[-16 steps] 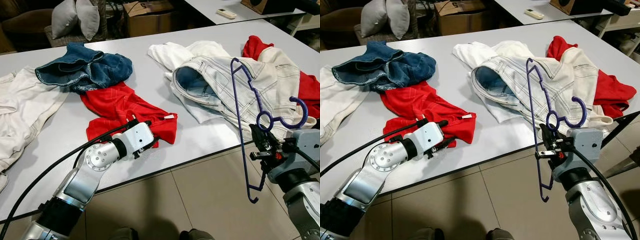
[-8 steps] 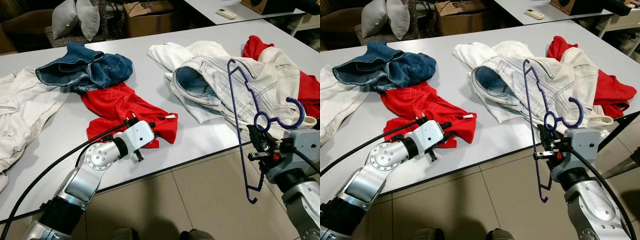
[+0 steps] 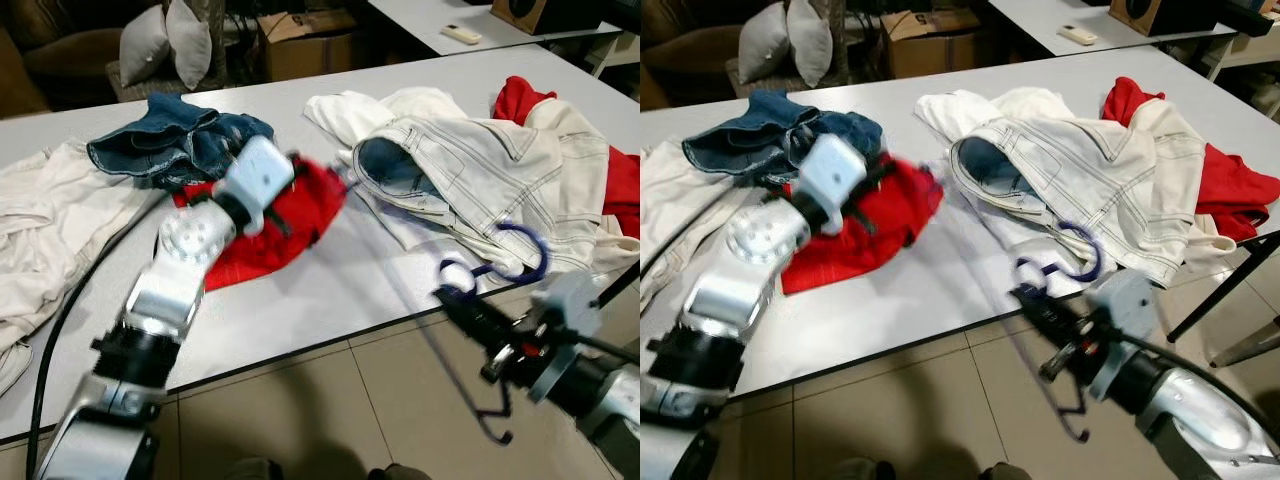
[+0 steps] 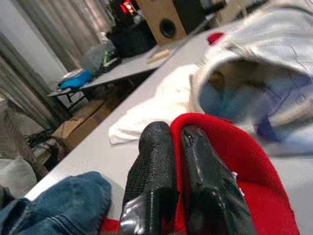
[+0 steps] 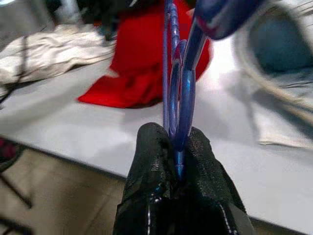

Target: Hang hanger

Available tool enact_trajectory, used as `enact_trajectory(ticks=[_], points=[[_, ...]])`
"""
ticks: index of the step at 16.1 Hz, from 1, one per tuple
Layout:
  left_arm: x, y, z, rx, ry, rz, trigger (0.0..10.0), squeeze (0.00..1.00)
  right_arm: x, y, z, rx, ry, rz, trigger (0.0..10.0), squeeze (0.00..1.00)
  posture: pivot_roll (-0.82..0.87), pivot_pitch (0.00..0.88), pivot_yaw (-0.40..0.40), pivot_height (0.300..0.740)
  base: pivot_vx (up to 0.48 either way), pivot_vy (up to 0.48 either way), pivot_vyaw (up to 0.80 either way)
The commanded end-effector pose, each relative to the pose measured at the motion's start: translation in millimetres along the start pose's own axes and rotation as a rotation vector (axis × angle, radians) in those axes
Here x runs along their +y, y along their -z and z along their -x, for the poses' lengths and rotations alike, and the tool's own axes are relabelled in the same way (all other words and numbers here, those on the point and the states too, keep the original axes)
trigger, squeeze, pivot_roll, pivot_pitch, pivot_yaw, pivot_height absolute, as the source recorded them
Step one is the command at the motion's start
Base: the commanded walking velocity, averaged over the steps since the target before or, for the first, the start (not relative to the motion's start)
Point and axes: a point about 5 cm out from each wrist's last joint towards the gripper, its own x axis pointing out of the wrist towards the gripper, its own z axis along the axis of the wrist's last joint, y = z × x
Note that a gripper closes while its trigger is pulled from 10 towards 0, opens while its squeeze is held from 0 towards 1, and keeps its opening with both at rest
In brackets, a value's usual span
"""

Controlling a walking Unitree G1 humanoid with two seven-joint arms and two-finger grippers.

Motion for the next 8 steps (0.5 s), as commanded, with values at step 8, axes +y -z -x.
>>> enact_trajectory(ticks=[8], points=[[11.6, -34.9, 3.7, -0.107, 0.148, -0.083, 0.0, 0.00, -9.0, 7.5, -17.6, 0.052, 0.065, -0.006, 10.0, 0.00, -0.05, 0.036, 0.057, 0.740, 0.000, 0.000, 0.00]])
